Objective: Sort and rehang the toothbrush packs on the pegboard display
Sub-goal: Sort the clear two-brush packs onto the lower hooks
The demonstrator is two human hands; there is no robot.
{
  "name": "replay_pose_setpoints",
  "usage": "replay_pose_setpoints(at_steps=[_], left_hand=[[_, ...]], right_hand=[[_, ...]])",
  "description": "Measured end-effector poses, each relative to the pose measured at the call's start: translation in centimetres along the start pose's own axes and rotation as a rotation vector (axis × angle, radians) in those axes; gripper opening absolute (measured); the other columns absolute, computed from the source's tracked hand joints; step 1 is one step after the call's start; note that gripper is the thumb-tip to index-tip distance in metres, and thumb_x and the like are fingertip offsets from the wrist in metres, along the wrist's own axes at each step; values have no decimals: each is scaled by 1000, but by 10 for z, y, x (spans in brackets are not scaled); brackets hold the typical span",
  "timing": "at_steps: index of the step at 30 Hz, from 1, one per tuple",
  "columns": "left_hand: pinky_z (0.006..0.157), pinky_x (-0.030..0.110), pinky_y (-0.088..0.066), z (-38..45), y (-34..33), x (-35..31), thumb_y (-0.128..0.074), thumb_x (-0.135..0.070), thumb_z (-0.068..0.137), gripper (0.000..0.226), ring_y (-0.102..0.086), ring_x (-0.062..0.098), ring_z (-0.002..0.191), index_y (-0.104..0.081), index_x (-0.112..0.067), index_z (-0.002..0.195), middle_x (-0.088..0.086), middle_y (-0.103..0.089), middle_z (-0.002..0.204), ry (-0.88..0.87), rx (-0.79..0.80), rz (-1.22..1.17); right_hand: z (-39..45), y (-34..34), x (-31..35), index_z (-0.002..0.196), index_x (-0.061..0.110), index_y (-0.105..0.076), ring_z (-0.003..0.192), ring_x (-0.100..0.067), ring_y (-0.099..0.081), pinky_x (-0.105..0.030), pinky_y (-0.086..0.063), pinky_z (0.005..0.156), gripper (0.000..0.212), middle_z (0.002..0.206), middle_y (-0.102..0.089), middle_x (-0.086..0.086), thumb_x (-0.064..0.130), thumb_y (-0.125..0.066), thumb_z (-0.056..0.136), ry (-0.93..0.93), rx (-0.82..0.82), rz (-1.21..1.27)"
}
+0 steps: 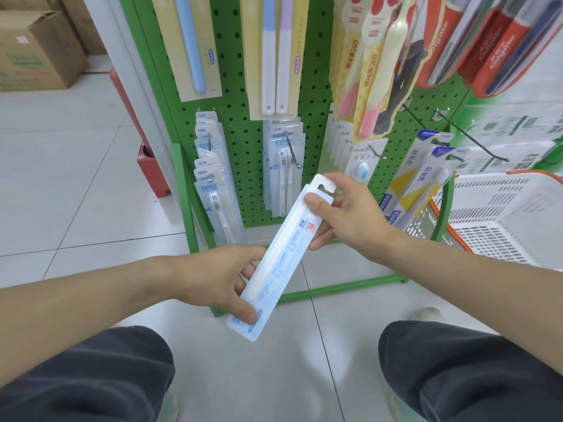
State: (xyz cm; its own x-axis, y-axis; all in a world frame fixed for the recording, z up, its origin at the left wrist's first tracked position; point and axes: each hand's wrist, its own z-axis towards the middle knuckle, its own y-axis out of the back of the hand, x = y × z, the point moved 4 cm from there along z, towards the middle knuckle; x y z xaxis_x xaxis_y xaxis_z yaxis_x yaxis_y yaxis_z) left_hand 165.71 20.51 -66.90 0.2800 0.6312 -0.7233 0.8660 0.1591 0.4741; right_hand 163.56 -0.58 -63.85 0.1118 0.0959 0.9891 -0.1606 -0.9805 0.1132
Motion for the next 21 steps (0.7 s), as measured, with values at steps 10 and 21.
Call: replay_pose_setpoints(at_steps=[10, 21], left_hand=[[53, 28, -53, 0, 4, -13, -67, -58, 84, 43, -66, 11, 56, -65, -16, 74, -8, -69, 64, -42, -241, 19], [52, 35, -56, 9, 4, -10, -60, -56, 93, 47, -69, 29, 52, -64, -14, 73, 7, -71, 62, 62, -286, 113]], right_hand=[[-10, -7, 6, 118, 0, -48, 71, -29, -76, -34, -62, 54, 54, 93, -71, -19, -3, -83, 78, -71, 115, -41], [-21, -42, -20, 106, 11, -53, 65, -46, -72, -56, -62, 62, 11, 92, -71, -22, 17, -62, 102, -165, 136, -103]])
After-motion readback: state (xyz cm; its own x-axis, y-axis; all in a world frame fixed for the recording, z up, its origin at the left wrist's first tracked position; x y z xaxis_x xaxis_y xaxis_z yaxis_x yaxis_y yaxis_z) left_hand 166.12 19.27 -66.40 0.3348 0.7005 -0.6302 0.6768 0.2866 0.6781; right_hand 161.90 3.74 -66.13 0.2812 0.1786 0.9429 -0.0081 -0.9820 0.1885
